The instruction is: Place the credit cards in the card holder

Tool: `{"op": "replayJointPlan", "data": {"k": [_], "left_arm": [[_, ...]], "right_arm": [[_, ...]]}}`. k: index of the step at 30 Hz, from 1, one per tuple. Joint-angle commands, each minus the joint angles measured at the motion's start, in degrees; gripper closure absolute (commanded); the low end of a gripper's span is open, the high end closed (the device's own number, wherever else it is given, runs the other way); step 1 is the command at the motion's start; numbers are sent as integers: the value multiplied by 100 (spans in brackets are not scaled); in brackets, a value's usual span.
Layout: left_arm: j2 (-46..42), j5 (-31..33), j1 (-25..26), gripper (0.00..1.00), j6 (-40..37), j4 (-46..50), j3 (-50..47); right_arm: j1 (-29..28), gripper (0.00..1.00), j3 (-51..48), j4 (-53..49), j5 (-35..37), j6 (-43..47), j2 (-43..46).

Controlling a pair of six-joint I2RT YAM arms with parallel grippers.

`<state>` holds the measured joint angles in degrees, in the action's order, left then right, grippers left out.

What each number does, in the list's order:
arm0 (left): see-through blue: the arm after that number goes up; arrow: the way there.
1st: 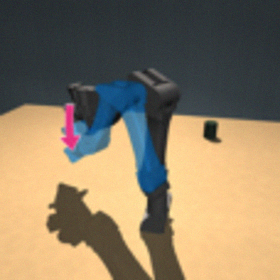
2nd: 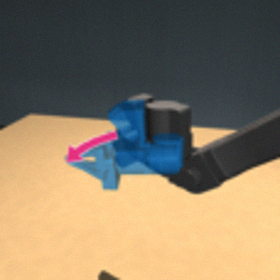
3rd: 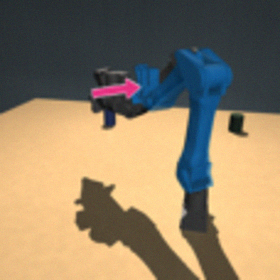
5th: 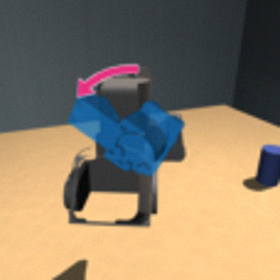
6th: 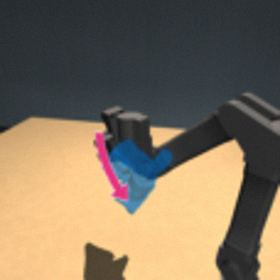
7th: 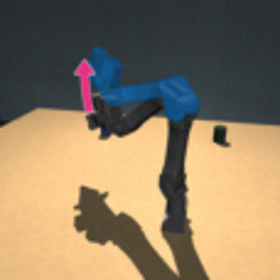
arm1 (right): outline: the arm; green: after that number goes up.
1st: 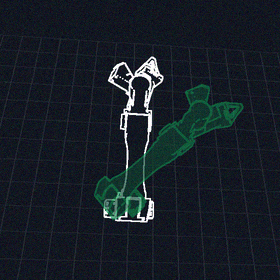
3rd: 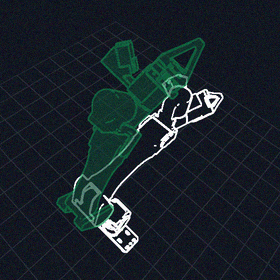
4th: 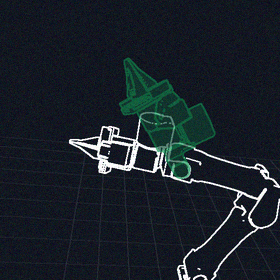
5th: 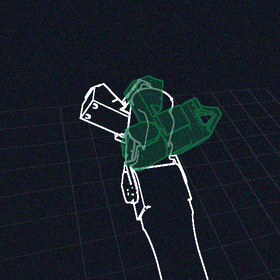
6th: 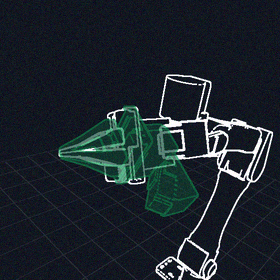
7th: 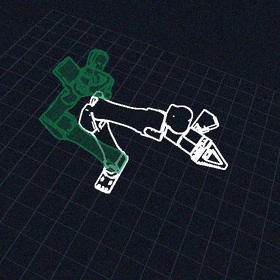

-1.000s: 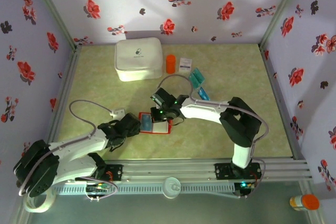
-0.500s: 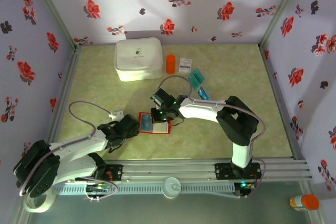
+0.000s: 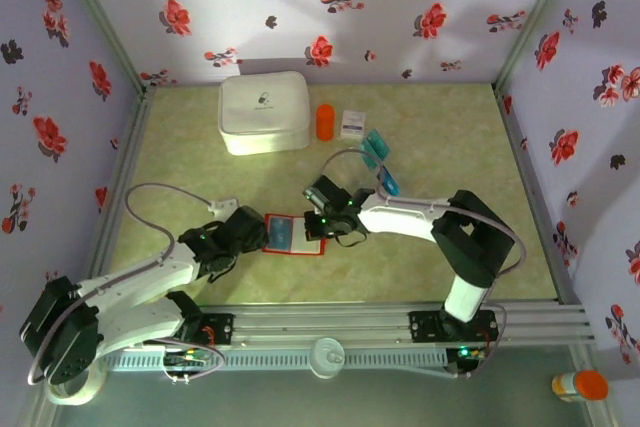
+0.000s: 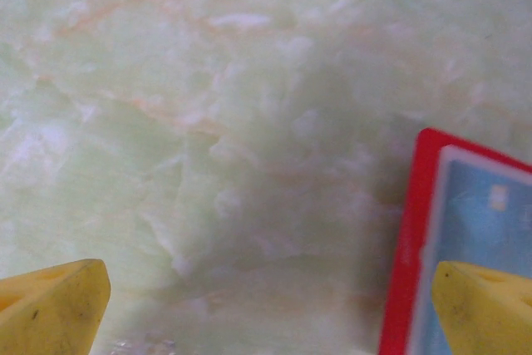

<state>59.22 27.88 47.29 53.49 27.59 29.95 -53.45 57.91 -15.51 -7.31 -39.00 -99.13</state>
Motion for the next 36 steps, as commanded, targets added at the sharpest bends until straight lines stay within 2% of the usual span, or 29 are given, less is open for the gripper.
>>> {"op": "replayJointPlan", "data": {"k": [1,9,17,36], "left_arm": [[24,-39,73,0,-189,121,327],[561,-243,401,0,-129,-321,732],[1297,-305,733,0,-30,-802,816],[1654,-452,782,0,35,-1434,233]], "right_arm": [[90,95,-253,97,262,-52,218],[387,95,-526,63,317,76,486],[406,96,-206,-55,216,182,517],[338,97,383,-16,-77,163,-387]]}}
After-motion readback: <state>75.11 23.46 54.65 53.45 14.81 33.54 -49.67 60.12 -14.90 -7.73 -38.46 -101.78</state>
